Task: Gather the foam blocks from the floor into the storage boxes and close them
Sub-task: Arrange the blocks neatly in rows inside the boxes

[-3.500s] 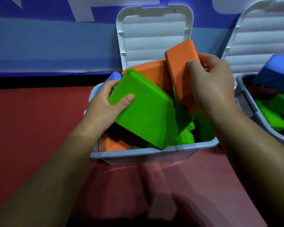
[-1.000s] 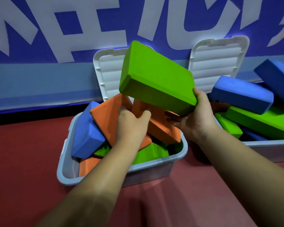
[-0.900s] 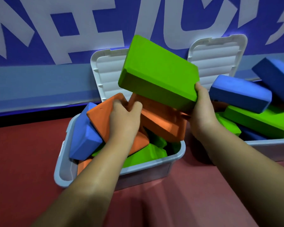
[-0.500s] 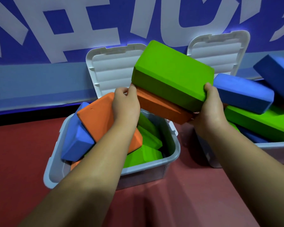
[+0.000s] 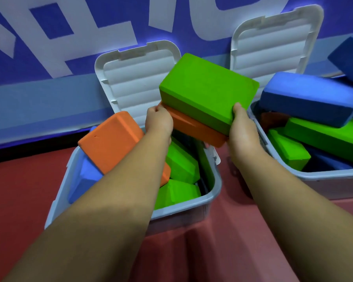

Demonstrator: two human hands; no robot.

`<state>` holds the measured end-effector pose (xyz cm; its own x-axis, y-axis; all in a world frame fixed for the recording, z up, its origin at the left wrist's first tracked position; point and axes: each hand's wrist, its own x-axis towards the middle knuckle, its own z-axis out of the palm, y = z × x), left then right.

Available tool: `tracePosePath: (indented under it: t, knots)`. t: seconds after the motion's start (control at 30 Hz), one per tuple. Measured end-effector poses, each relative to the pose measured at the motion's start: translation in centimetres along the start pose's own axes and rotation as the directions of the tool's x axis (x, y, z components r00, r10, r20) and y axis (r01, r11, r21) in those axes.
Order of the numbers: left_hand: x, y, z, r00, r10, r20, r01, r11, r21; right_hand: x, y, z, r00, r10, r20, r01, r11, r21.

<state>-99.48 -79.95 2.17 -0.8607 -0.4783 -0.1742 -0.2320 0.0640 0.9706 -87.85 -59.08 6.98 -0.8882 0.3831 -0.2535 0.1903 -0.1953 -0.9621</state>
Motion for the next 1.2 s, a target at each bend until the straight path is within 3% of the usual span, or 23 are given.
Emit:
tracePosePath:
  t: [0.1,0.2,0.3,0.37,0.43,0.5,0.73,0.93,1.2]
  knots:
    - [8.9,-5.3,1.5,0.996,-0.027,0.090,0.030,0.999,-0.034,0.3,0.8,1.1,0.998,0.050,0.026,-0.046,0.990,-0.132]
    - [13.5,-8.3,2.5,0.990,-0.068,0.126,0.061,0.997,0.054,1.4,1.5,2.4,0.999,0.045,0.010,-0.044,0.989,-0.139]
    - [11.4,-8.1,2.9,0.997,-0.043,0.056,0.035,0.988,0.148,2.5,1.4,3.7,1.000,0.007,0.002,-0.007,0.982,-0.190]
    - [4.7,-4.4,2.0,0.999,0.025,0.027,-0.030,0.978,0.209,3.2,1.5,4.1,1.000,-0.010,-0.016,0.006,0.976,-0.216]
    - [0.9,-2.2,1.4,0.997,0.021,0.074,-0.043,0.947,0.319,3.5,1.7,4.2,0.999,0.021,-0.041,-0.029,0.979,-0.204]
    - [-0.8,-1.0,1.1,0.989,-0.071,0.132,0.015,0.923,0.384,3.5,1.8,4.3,0.998,0.041,-0.058,-0.051,0.981,-0.185]
    - [2.1,-1.0,2.2,0.968,-0.195,0.159,0.141,0.944,0.299,2.5,1.8,5.6,0.998,-0.047,-0.045,0.035,0.970,-0.239]
    - [-3.7,1.2,0.6,0.966,-0.132,0.223,0.052,0.941,0.334,2.7,1.3,5.9,0.999,-0.006,-0.051,-0.005,0.975,-0.222]
    - [-8.6,5.8,-5.0,0.947,-0.055,0.315,-0.014,0.977,0.213,1.8,1.1,5.9,0.995,0.037,-0.090,-0.057,0.971,-0.233]
